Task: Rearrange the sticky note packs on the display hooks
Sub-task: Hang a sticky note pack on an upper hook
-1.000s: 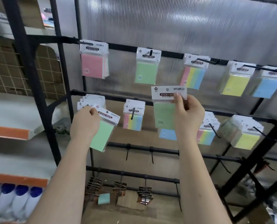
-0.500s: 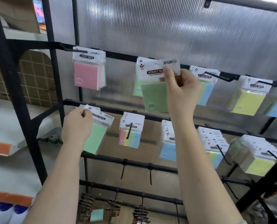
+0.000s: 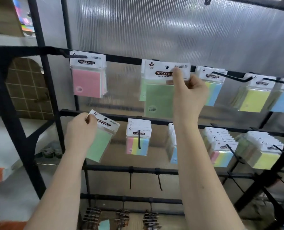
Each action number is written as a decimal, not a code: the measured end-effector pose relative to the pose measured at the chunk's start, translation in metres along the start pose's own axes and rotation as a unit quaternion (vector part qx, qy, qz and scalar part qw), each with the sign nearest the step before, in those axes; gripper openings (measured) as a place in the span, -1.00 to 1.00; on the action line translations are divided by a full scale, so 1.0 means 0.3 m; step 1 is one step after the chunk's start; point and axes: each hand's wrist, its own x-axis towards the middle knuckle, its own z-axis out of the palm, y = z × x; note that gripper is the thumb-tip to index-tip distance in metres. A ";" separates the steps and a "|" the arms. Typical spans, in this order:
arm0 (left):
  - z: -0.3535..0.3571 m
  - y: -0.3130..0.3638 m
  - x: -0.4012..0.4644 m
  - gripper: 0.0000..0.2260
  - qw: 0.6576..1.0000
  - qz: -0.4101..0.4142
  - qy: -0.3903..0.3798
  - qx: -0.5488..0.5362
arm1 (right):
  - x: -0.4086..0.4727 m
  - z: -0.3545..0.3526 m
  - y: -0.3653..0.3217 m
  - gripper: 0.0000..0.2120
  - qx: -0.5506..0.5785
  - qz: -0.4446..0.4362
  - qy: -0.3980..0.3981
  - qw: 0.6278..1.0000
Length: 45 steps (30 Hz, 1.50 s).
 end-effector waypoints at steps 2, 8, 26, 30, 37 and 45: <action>0.001 -0.006 0.012 -0.71 1.000 0.001 -0.008 -0.012 | -0.005 0.001 0.002 -0.62 0.000 0.003 0.013 1.000; 0.008 0.004 0.041 -0.73 0.998 0.017 -0.051 -0.032 | -0.004 0.007 0.014 -0.49 -0.029 -0.007 0.025 0.999; 0.033 0.022 0.086 -0.72 0.995 0.049 -0.058 -0.061 | 0.229 0.133 0.221 -0.61 -0.154 0.096 0.004 0.983; 0.031 0.035 0.087 -0.70 0.995 0.060 -0.052 -0.057 | 0.268 0.151 0.234 -0.66 -0.207 0.097 0.005 0.974; 0.026 0.067 0.087 -0.69 0.993 0.065 -0.058 -0.077 | 0.282 0.151 0.252 -0.84 -0.193 0.079 0.029 0.978; 0.007 0.111 0.081 -0.65 0.972 0.122 -0.076 -0.187 | 0.184 0.025 0.240 -0.91 -0.230 0.012 0.033 0.973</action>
